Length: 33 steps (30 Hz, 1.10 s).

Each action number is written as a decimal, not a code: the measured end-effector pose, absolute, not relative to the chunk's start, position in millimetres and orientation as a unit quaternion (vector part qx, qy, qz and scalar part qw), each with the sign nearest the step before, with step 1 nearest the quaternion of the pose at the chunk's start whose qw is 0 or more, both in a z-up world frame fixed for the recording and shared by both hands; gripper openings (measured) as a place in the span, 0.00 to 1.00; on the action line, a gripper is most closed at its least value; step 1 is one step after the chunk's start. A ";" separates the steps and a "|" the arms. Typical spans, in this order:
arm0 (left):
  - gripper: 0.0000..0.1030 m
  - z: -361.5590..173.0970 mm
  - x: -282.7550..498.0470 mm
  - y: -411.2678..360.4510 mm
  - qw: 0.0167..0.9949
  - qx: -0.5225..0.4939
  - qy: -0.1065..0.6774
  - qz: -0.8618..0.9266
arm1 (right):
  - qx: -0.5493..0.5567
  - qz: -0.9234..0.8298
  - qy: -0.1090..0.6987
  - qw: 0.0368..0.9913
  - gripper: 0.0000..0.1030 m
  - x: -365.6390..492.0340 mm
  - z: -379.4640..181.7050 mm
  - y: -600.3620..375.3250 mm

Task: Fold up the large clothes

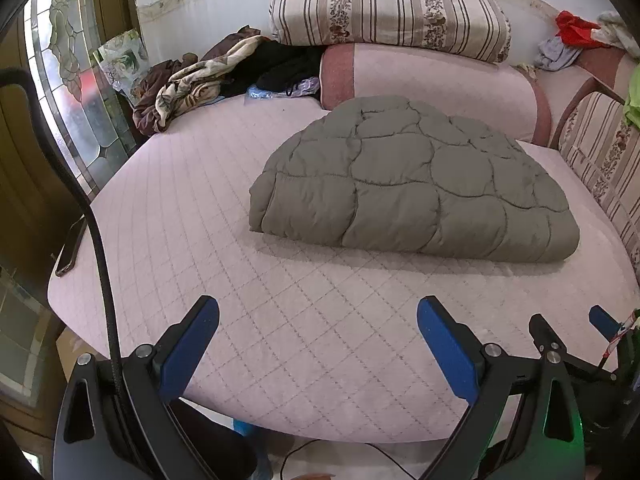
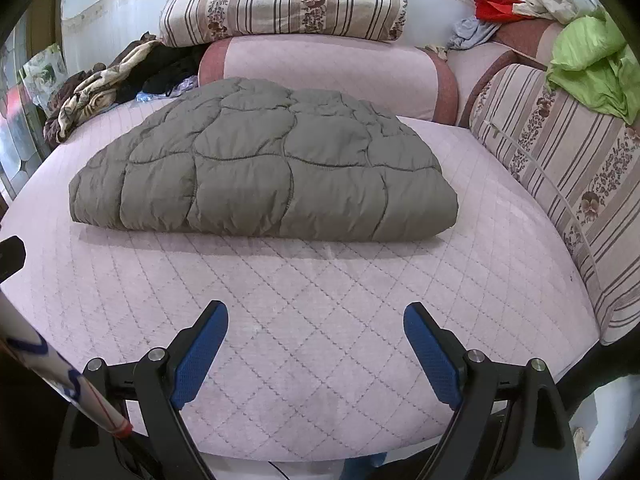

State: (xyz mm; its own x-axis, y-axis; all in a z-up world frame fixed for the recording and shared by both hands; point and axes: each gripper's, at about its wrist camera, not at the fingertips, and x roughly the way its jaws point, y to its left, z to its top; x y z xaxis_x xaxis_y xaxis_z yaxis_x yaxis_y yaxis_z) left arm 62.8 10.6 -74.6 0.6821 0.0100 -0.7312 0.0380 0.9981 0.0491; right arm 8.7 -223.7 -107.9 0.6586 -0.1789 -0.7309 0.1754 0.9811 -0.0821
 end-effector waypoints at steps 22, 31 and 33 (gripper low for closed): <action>0.96 -116.3 75.0 0.2 0.901 0.041 0.432 -0.018 | 0.000 -0.109 0.421 0.900 0.90 18.9 -119.4 -229.7; 0.96 -121.7 78.6 0.4 0.897 0.042 0.439 -0.012 | -0.001 -0.111 0.428 0.897 0.90 21.4 -121.9 -231.7; 0.96 -122.5 79.0 -0.6 0.897 0.044 0.440 -0.012 | -0.003 -0.110 0.431 0.896 0.90 21.7 -123.0 -231.1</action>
State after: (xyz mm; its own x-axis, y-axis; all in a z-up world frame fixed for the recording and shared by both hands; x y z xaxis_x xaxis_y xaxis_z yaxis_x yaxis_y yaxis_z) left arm 79.0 -0.6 -122.5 0.6130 0.0177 -0.7899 0.0597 0.9958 0.0687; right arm 21.7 -231.1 -123.0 0.6044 -0.2004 -0.7710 0.1951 0.9756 -0.1007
